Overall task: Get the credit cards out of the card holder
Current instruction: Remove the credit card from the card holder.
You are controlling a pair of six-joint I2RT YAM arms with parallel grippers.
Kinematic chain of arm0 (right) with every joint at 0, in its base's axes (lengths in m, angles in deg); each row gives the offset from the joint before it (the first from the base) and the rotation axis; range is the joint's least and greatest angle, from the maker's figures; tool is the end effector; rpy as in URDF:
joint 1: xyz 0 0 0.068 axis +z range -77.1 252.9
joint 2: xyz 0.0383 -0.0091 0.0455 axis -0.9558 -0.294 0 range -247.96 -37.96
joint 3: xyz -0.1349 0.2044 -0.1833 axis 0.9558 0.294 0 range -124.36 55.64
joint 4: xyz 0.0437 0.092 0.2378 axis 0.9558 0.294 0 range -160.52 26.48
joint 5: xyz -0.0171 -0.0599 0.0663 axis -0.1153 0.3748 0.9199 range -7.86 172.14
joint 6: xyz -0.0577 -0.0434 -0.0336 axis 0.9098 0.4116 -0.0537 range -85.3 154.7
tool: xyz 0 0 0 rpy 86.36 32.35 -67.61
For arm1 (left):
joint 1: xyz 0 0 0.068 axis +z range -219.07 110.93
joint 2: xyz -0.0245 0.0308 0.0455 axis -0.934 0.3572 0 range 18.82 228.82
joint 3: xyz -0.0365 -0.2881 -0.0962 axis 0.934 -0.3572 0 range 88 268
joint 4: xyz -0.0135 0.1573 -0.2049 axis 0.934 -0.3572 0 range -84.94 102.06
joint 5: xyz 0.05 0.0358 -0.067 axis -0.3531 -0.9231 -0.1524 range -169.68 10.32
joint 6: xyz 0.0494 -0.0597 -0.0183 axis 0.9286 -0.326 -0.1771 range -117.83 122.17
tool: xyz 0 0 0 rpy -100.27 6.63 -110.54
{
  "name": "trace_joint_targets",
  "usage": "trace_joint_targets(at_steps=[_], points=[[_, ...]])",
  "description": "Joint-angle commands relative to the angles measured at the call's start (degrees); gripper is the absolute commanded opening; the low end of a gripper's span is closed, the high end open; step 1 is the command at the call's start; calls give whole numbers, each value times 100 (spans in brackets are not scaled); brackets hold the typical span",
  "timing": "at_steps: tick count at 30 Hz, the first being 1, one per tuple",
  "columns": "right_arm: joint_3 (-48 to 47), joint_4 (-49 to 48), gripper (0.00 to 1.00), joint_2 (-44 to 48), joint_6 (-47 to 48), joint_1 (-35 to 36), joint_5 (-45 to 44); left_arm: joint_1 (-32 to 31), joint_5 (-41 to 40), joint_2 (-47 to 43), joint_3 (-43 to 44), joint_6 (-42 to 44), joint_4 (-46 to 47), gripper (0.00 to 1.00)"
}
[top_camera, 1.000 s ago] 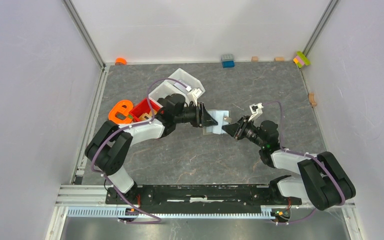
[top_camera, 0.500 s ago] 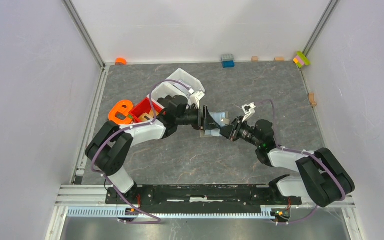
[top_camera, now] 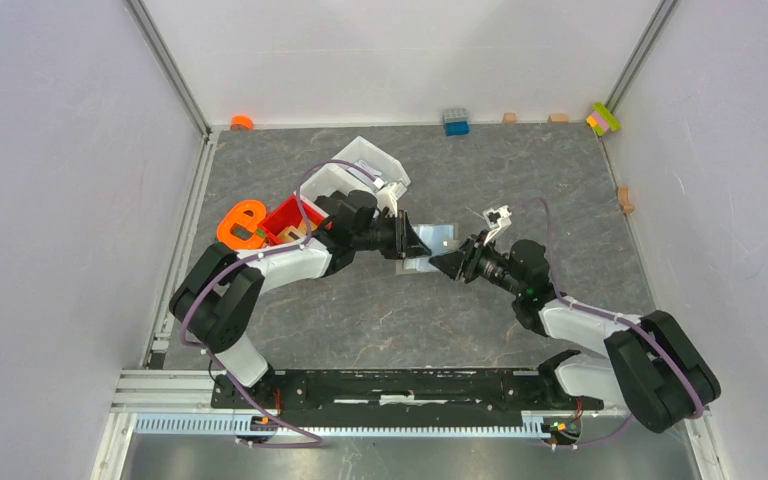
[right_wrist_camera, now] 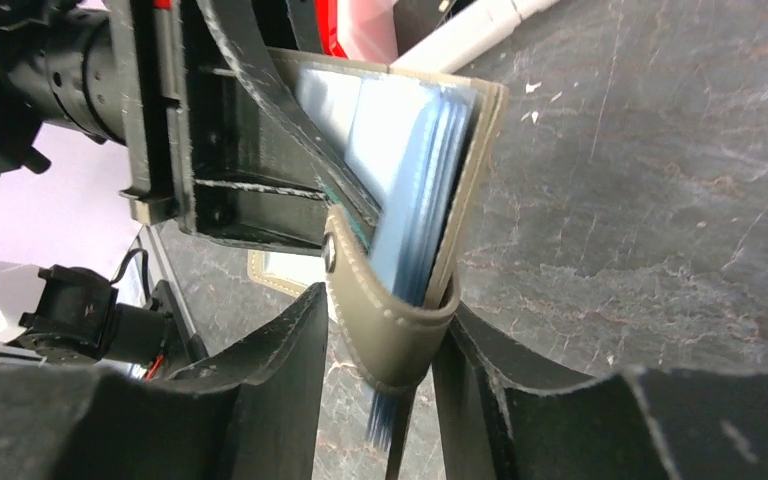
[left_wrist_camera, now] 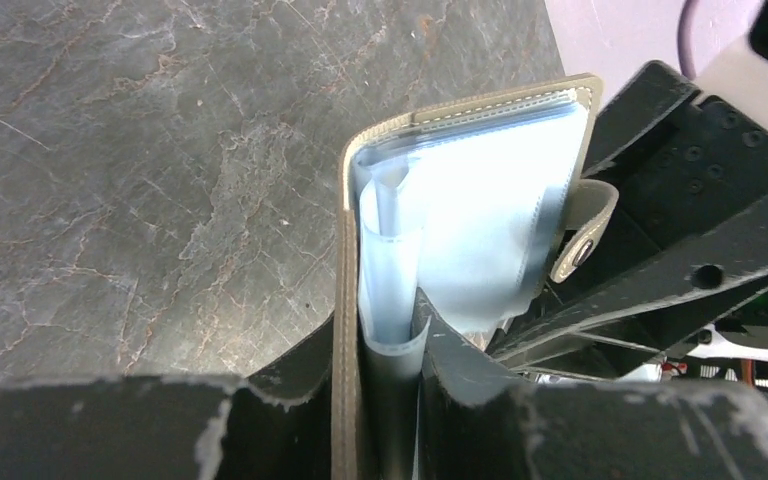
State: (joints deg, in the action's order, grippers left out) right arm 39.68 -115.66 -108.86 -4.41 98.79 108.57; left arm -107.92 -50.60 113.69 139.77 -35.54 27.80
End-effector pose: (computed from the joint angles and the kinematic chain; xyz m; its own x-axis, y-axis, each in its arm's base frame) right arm 0.2063 0.1340 0.2085 -0.6144 0.3298 -0.7168 -0.5130 0.5233 0.6804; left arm 0.2766 -0.2656 0.2274 -0.8240 -0.0227 -0.5661 0.4808 0.5006 -0.7199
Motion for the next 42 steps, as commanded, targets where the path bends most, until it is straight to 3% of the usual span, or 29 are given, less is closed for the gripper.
trace_joint_targets(at_steps=[1,6,11,17,22,27,31,42], points=[[-187,168,48,416,287,13,-461,57,-192,-184,70,82,60,27],[-53,472,49,772,348,-148,-876,101,-158,-162,62,29,84,27],[4,439,38,812,280,-263,-849,140,-131,-193,10,-39,161,27],[-19,340,32,653,185,-302,-684,200,-122,-221,-52,-111,248,27],[-26,329,36,645,186,-316,-647,296,-68,-236,-161,-264,436,27],[-34,361,46,619,189,-317,-645,360,-3,-263,-236,-358,575,27],[-39,358,47,603,185,-322,-633,382,19,-281,-270,-399,641,27],[-43,175,25,479,144,-326,-426,481,126,-313,-413,-584,934,27]])
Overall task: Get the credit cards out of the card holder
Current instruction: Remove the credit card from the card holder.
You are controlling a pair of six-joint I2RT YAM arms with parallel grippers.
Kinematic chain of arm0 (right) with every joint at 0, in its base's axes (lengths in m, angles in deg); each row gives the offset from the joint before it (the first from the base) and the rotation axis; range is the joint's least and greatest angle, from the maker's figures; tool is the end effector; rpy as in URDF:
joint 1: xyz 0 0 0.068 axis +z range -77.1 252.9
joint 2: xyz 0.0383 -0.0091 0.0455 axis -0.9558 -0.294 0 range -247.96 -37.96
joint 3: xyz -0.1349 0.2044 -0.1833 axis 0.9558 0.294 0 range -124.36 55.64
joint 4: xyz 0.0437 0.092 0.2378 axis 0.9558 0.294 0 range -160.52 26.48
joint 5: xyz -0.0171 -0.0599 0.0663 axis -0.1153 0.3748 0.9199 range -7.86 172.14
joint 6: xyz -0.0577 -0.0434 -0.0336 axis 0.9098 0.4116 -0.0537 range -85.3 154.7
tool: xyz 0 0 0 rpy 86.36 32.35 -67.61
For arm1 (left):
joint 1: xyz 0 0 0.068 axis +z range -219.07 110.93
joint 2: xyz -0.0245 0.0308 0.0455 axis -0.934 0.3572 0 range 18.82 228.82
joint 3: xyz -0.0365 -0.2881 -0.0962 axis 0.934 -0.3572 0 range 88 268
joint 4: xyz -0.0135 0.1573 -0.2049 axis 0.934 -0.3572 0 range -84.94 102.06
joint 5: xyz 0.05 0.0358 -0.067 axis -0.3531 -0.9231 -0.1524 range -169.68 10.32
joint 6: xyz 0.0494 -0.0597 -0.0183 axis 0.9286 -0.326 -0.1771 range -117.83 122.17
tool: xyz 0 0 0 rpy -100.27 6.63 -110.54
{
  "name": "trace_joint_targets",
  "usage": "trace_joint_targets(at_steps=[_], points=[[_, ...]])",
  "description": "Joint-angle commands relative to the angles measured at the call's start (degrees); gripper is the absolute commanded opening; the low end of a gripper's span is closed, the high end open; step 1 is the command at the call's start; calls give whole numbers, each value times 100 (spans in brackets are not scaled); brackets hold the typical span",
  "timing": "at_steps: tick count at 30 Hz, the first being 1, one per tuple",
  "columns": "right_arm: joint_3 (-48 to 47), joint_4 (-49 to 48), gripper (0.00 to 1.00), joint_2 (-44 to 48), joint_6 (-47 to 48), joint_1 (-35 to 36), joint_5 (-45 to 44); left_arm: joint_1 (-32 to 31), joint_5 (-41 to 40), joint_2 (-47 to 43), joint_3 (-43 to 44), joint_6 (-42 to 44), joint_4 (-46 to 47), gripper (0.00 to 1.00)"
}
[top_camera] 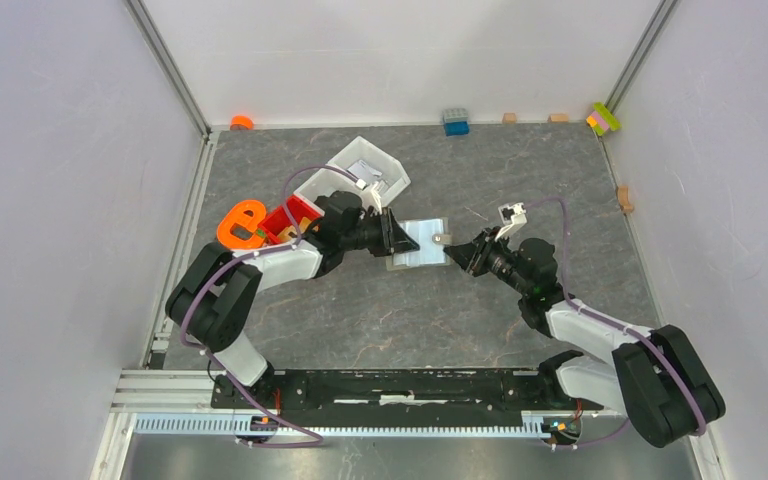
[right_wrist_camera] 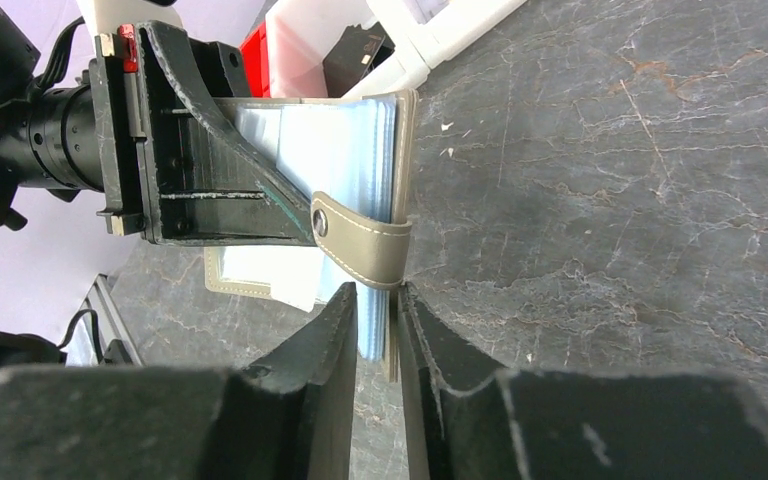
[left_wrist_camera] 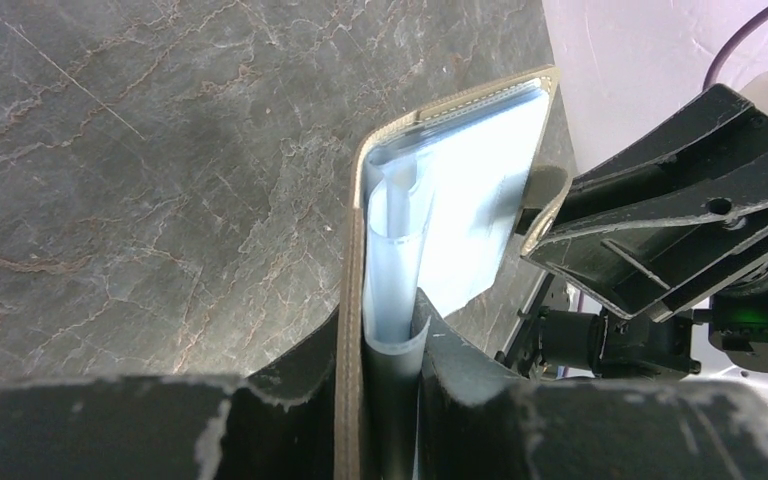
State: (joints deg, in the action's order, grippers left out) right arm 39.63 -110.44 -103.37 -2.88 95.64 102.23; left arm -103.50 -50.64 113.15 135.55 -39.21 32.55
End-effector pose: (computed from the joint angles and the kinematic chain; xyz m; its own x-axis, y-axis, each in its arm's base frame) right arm 0.2082 0.1127 0.2170 -0.5323 0.3980 -0.7472 -0.4427 0.6214 0.6464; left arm 0.2881 -0.2379 0.2161 -0.8381 -0.1262 -0.5307 0.3988 0.5220 -0.7539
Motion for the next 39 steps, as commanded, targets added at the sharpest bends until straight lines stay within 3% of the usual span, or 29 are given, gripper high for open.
trace_joint_targets(at_steps=[1,7,15,39], points=[[-56,-384,24,-113,-18,-6,265,36,157,-254,4,-221,491,28],[-111,-514,24,-408,-83,-7,450,37,502,-179,-35,-376,904,28],[-117,-597,10,-420,-91,1,523,6,644,-93,6,-415,985,28],[-386,-462,19,-764,68,272,610,-385,1003,132,411,-124,738,33]])
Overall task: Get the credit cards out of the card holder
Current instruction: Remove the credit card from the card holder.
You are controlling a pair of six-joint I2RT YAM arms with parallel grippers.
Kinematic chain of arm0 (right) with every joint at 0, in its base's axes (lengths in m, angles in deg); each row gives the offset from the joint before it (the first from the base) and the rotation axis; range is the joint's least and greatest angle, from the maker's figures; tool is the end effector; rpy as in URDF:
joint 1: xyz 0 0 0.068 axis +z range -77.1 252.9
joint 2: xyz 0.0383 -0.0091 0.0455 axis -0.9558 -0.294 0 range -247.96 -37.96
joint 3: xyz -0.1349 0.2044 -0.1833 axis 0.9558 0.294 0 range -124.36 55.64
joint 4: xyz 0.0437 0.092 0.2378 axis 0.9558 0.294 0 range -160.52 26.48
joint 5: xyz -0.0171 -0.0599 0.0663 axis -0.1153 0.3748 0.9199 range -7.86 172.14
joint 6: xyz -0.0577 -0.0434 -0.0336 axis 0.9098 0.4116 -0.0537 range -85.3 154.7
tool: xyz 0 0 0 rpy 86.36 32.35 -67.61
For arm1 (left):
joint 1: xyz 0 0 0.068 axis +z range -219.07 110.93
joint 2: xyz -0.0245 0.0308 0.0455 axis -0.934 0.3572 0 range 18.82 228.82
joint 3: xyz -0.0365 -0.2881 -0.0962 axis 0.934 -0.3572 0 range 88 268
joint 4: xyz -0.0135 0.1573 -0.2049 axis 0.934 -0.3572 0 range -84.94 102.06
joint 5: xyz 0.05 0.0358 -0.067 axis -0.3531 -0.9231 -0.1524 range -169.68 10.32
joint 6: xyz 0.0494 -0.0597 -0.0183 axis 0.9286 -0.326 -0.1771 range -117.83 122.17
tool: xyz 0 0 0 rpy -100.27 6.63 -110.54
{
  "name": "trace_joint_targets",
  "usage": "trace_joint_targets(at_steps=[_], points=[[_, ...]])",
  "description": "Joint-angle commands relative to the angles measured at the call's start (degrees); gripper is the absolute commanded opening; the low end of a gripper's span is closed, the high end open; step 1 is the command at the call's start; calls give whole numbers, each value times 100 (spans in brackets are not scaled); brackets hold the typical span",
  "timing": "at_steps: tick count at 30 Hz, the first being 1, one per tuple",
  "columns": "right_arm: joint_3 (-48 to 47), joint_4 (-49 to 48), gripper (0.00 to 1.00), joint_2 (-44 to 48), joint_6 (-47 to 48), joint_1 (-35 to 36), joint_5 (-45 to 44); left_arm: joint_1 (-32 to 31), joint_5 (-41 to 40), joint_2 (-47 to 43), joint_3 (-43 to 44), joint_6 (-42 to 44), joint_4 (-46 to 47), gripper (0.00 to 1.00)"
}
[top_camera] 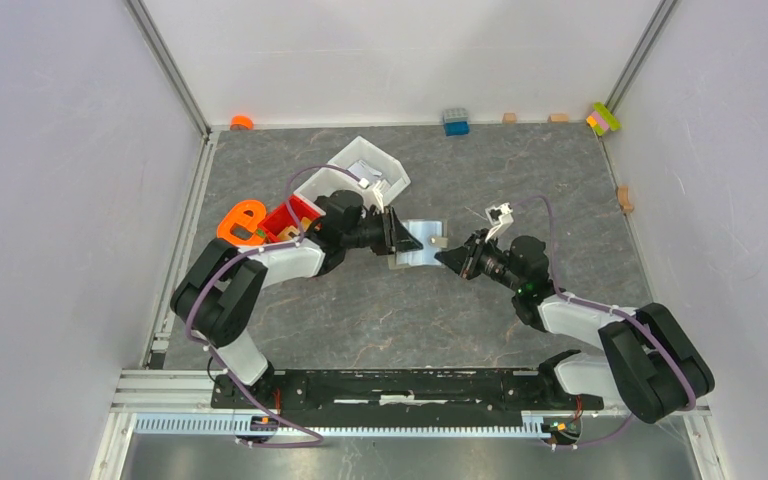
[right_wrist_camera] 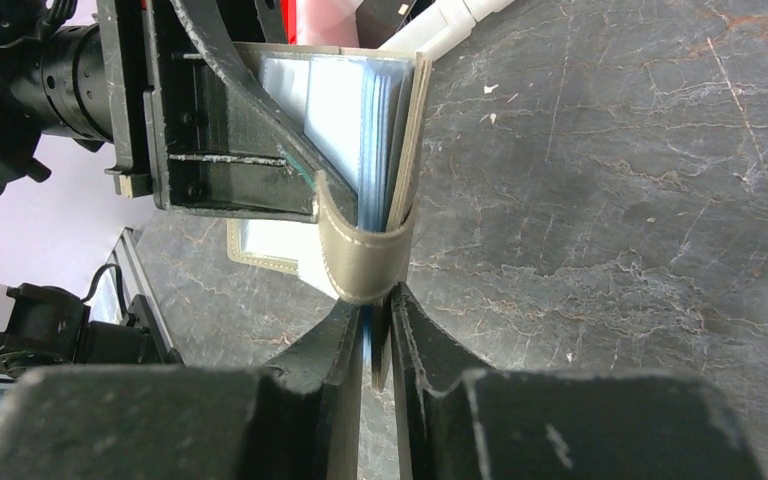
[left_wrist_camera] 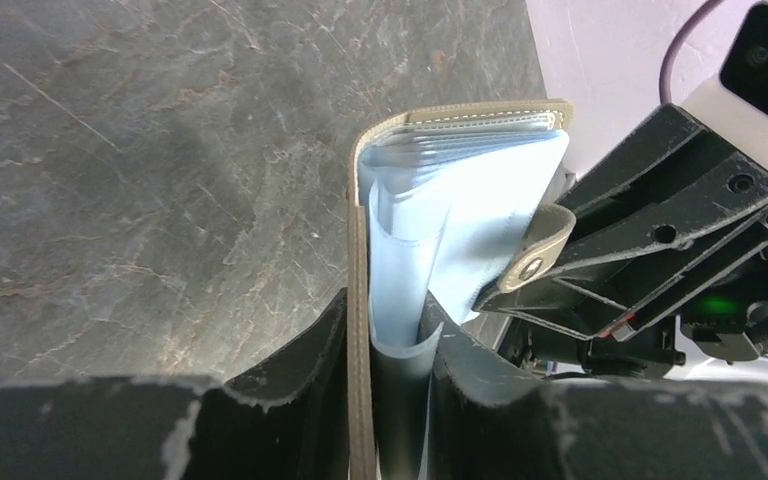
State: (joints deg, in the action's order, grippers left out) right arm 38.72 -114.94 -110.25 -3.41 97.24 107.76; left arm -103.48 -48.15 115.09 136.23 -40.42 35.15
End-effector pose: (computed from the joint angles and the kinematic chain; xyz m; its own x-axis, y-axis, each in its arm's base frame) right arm 0.2153 0.1298 0.2066 -0.6042 0.3375 -0.7218 -0.4900 0.5570 0.6706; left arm 0.2925 -0.2439 0.2141 -0.8468 -0.1191 -0.5183 0.4072 0.4818 -0.7759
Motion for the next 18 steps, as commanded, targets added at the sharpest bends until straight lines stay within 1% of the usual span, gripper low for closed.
trace_joint_targets(at_steps=[1,11,13,15,17,18], points=[[-306,18,21,-82,128,112,28,-391,758,-63,345,-4,479,32],[-381,192,23,-181,157,111,-29,-426,810,-75,372,31,480,33],[-390,186,26,-215,156,124,10,-434,819,-72,374,31,483,40],[-403,132,26,-242,143,137,73,-435,783,-76,372,38,452,54],[-401,74,25,-253,132,167,107,-435,664,-107,374,115,319,64],[-399,46,25,-243,135,189,122,-435,596,-120,369,159,258,66]])
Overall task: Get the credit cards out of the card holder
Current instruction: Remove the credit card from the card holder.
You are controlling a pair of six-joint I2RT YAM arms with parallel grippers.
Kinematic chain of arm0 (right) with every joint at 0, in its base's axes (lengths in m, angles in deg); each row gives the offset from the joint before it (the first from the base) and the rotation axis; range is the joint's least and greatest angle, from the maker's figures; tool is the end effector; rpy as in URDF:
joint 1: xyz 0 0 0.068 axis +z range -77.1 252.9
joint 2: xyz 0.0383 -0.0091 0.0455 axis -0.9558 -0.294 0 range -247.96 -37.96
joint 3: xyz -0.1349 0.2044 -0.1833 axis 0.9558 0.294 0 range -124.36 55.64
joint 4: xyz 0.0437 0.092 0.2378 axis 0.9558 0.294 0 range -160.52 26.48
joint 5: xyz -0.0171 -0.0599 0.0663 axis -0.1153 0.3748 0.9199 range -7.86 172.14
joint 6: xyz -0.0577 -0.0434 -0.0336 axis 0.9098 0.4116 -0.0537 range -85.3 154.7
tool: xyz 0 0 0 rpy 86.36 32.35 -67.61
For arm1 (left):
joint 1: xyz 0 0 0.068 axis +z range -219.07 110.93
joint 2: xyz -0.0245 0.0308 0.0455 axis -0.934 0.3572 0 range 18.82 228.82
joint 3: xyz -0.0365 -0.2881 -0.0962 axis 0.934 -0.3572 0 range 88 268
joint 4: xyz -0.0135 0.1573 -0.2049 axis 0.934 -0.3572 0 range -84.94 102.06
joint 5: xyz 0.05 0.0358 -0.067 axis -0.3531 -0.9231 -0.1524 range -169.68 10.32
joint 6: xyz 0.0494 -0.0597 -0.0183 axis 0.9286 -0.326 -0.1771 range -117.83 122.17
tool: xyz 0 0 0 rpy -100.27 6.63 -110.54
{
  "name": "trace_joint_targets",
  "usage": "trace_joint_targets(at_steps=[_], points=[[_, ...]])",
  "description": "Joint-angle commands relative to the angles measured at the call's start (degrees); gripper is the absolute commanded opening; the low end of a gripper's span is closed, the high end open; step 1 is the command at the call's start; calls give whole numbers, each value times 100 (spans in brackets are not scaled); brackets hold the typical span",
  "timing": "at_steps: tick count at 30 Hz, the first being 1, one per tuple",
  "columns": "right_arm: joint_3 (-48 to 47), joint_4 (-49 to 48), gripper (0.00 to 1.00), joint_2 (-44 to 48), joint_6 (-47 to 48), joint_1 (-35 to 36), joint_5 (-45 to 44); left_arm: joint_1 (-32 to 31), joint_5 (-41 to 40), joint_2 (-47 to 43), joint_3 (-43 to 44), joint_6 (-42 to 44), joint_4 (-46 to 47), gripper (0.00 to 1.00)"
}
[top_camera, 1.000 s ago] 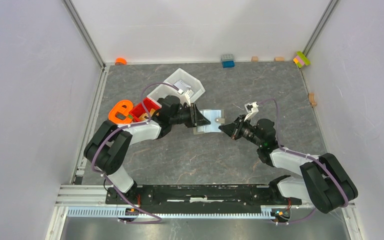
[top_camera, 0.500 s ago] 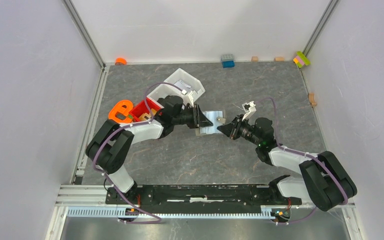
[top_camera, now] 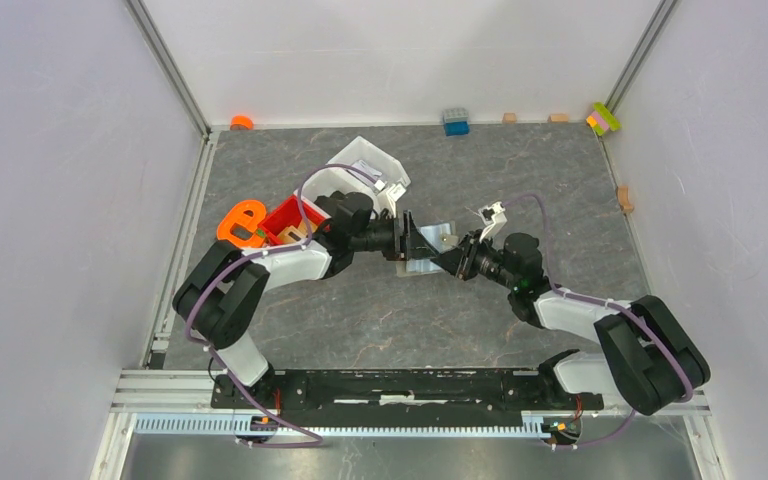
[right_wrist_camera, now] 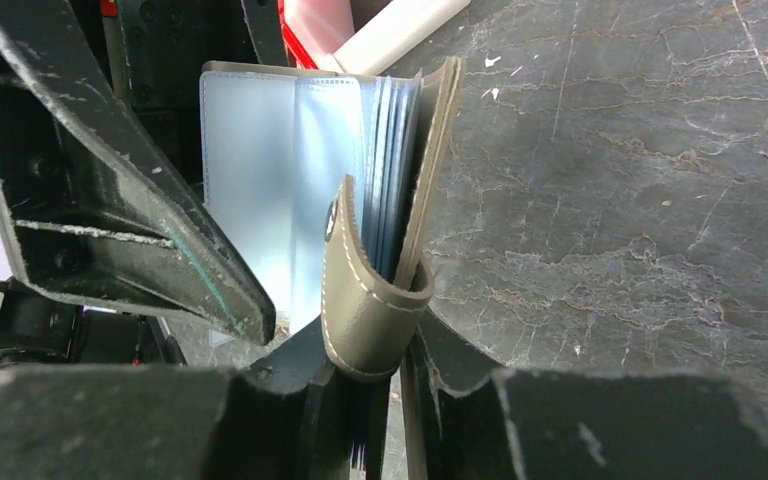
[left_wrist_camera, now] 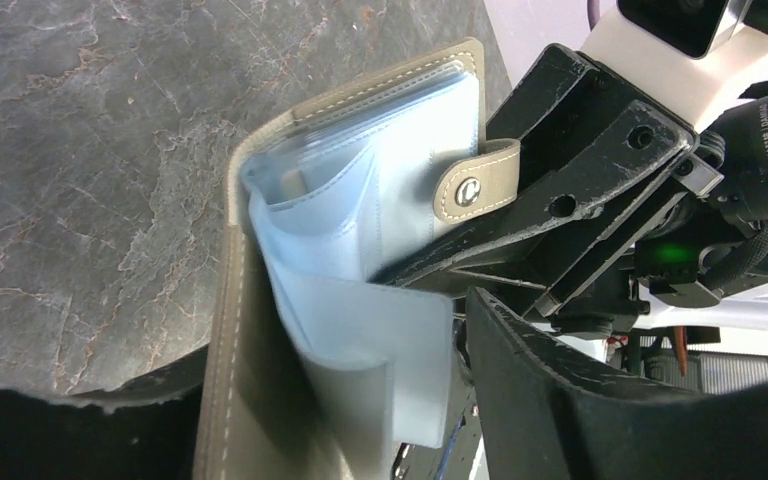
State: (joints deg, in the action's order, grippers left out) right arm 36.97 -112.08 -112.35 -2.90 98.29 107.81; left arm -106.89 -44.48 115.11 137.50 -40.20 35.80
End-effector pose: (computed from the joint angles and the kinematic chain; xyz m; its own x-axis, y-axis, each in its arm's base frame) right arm 0.2198 0.1372 0.2011 -0.6424 0.3039 -0.7035 -0.4720 0.5663 0.6756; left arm 0.2773 -0.2654 0.2236 -0.8485 -0.0385 -0.5278 0.4714 0.3984 -0.7868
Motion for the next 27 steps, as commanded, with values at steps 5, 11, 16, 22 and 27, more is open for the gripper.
trace_joint_targets(at_steps=[5,11,16,22,27], points=[[-261,-394,23,-39,86,222,232,-94,-21,-177,263,269,-91,66],[-221,-607,23,107,105,281,371,-5,-839,-354,182,366,-599,39],[-107,-327,41,458,238,275,-90,276,-1157,-716,-162,191,-509,28],[-74,276,43,747,377,191,-737,305,-912,-513,-89,89,-426,26],[-14,438,36,880,365,56,-910,311,-943,-589,-113,110,-424,26]])
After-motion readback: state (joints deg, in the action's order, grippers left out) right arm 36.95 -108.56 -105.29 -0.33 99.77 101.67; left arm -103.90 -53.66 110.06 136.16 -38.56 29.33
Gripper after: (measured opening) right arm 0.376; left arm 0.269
